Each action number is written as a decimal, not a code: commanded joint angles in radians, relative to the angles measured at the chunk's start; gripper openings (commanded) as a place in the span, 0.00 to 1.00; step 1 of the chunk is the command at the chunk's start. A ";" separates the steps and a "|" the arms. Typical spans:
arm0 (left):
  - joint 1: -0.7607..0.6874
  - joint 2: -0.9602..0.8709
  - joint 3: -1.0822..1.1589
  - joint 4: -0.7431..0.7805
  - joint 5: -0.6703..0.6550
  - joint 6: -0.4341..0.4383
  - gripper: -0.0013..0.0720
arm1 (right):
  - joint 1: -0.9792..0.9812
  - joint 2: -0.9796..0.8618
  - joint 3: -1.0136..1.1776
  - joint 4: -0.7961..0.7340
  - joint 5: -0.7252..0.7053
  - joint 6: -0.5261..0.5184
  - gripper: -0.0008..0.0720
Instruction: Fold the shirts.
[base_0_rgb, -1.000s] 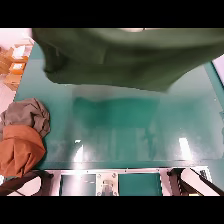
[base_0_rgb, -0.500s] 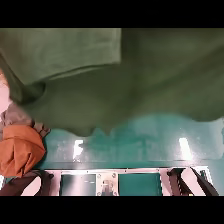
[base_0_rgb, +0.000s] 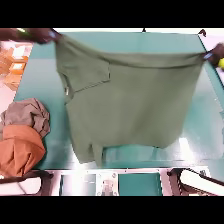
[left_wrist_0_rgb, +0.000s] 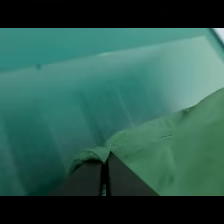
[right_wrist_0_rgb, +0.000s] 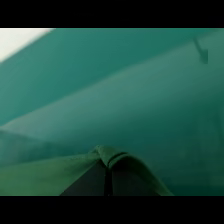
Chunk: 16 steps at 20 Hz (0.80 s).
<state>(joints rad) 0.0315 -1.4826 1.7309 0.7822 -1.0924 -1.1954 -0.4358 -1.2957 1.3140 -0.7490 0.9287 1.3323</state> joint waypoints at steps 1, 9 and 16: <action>-0.006 -0.260 0.003 -0.027 0.167 0.027 0.05 | 0.047 -0.289 0.014 0.058 -0.088 -0.009 0.03; 0.029 -0.449 0.106 0.012 0.153 0.026 0.05 | 0.040 -0.573 0.269 0.078 0.016 -0.005 0.03; 0.029 -0.452 0.109 0.295 -0.111 -0.011 0.05 | -0.015 -0.572 0.267 -0.137 0.377 0.057 0.03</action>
<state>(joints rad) 0.0589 -1.9274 1.8385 0.9573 -1.0916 -1.1870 -0.4381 -1.8614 1.5768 -0.7712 1.1568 1.3506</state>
